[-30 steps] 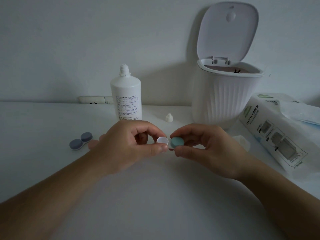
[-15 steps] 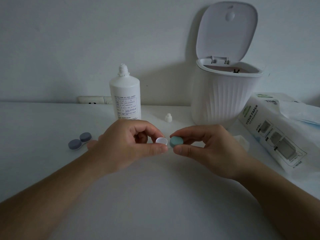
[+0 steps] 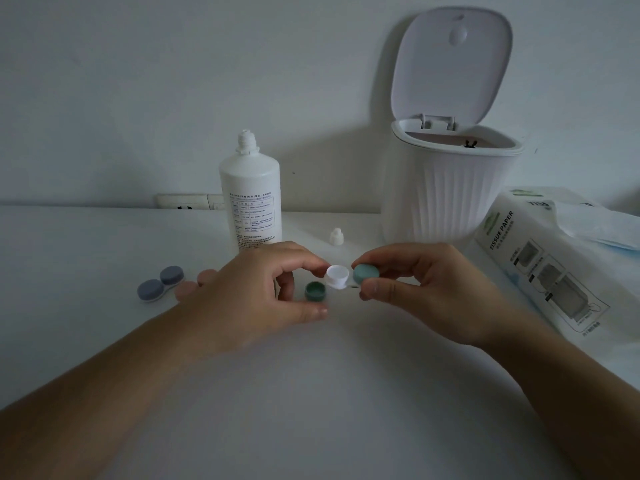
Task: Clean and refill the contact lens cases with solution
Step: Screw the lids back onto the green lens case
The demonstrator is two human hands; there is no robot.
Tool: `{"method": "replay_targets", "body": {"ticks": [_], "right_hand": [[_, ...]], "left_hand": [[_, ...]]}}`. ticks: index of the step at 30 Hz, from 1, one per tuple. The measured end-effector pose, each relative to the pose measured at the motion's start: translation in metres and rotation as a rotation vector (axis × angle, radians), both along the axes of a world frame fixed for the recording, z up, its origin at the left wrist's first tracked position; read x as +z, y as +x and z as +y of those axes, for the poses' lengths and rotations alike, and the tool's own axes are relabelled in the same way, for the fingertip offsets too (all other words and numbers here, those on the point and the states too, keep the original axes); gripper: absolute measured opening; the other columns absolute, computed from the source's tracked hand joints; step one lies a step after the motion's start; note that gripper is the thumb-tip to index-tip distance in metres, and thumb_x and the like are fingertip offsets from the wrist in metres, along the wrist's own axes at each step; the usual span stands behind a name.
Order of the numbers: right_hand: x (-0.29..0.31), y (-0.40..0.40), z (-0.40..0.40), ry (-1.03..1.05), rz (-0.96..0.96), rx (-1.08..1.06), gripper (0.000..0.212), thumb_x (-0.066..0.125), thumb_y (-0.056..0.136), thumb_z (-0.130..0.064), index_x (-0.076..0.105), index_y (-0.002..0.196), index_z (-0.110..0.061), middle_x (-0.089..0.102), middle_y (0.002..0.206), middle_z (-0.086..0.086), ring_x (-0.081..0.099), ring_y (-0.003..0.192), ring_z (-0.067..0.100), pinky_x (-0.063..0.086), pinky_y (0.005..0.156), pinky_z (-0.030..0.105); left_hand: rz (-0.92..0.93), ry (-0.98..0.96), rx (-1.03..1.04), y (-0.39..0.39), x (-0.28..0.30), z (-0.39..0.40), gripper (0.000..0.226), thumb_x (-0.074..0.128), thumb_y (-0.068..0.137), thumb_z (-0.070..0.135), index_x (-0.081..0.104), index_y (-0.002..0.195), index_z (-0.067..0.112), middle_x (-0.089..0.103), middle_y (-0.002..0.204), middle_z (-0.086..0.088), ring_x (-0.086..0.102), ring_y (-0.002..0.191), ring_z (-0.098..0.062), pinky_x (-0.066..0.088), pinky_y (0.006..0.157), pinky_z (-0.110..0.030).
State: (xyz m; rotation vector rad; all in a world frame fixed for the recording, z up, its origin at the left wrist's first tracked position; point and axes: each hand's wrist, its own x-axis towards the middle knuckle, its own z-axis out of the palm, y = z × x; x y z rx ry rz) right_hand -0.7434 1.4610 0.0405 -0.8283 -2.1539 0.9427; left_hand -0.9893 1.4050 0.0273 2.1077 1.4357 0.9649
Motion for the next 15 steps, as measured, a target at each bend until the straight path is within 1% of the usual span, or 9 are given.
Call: {"method": "replay_targets", "body": {"ticks": [1, 2, 4, 6, 9, 11, 15], "right_hand": [[0.0, 0.0, 0.001, 0.004, 0.002, -0.004, 0.031, 0.071, 0.077, -0.045, 0.076, 0.103, -0.03, 0.077, 0.089, -0.013, 0.072, 0.086, 0.005, 0.052, 0.081, 0.013], [0.0, 0.0, 0.002, 0.008, -0.002, -0.006, 0.029, 0.072, 0.078, -0.043, 0.076, 0.103, -0.03, 0.077, 0.088, -0.013, 0.072, 0.086, 0.005, 0.053, 0.082, 0.013], [-0.001, 0.001, 0.003, 0.009, -0.008, -0.004, 0.022, 0.074, 0.083, -0.037, 0.075, 0.103, -0.03, 0.077, 0.088, -0.012, 0.073, 0.086, 0.006, 0.054, 0.083, 0.016], [-0.001, 0.001, 0.002, 0.009, -0.011, -0.003, 0.021, 0.074, 0.083, -0.036, 0.076, 0.103, -0.03, 0.077, 0.088, -0.012, 0.072, 0.087, 0.007, 0.055, 0.084, 0.019], [0.0, 0.001, 0.001, 0.006, 0.002, 0.0, 0.022, 0.074, 0.083, -0.035, 0.076, 0.103, -0.027, 0.077, 0.088, -0.01, 0.072, 0.086, 0.01, 0.055, 0.084, 0.02], [0.0, 0.0, 0.001, 0.007, 0.002, 0.002, 0.021, 0.075, 0.083, -0.033, 0.076, 0.102, -0.025, 0.077, 0.089, -0.008, 0.072, 0.085, 0.011, 0.055, 0.083, 0.02], [0.0, 0.0, 0.001, 0.028, -0.036, -0.003, 0.018, 0.076, 0.085, -0.031, 0.076, 0.102, -0.027, 0.077, 0.091, -0.011, 0.071, 0.086, 0.007, 0.054, 0.084, 0.021]], "left_hand": [[0.046, 0.019, -0.001, 0.001, -0.001, 0.001, 0.042, 0.087, 0.077, 0.029, 0.064, 0.102, 0.053, 0.063, 0.106, 0.018, 0.056, 0.064, -0.012, 0.044, 0.061, -0.015], [0.094, 0.024, 0.003, 0.001, -0.002, 0.003, 0.042, 0.085, 0.079, 0.027, 0.062, 0.105, 0.052, 0.061, 0.11, 0.02, 0.058, 0.066, -0.014, 0.043, 0.061, -0.012], [0.157, 0.014, 0.028, 0.002, -0.005, 0.005, 0.041, 0.082, 0.082, 0.028, 0.06, 0.108, 0.05, 0.058, 0.111, 0.024, 0.06, 0.071, -0.013, 0.042, 0.062, -0.009], [0.182, -0.003, 0.055, 0.003, -0.007, 0.006, 0.038, 0.079, 0.083, 0.031, 0.061, 0.112, 0.05, 0.056, 0.107, 0.027, 0.06, 0.074, -0.009, 0.041, 0.065, -0.007], [0.205, -0.012, 0.08, 0.004, -0.011, 0.009, 0.038, 0.075, 0.085, 0.037, 0.061, 0.116, 0.053, 0.056, 0.1, 0.033, 0.061, 0.074, -0.005, 0.04, 0.061, -0.009], [0.216, 0.0, 0.104, 0.004, -0.012, 0.01, 0.032, 0.072, 0.087, 0.039, 0.062, 0.115, 0.05, 0.057, 0.099, 0.034, 0.06, 0.074, -0.005, 0.038, 0.059, -0.011], [0.224, 0.017, 0.09, 0.005, -0.011, 0.011, 0.023, 0.069, 0.091, 0.035, 0.062, 0.107, 0.051, 0.058, 0.1, 0.033, 0.059, 0.074, -0.005, 0.04, 0.062, -0.012]]}}
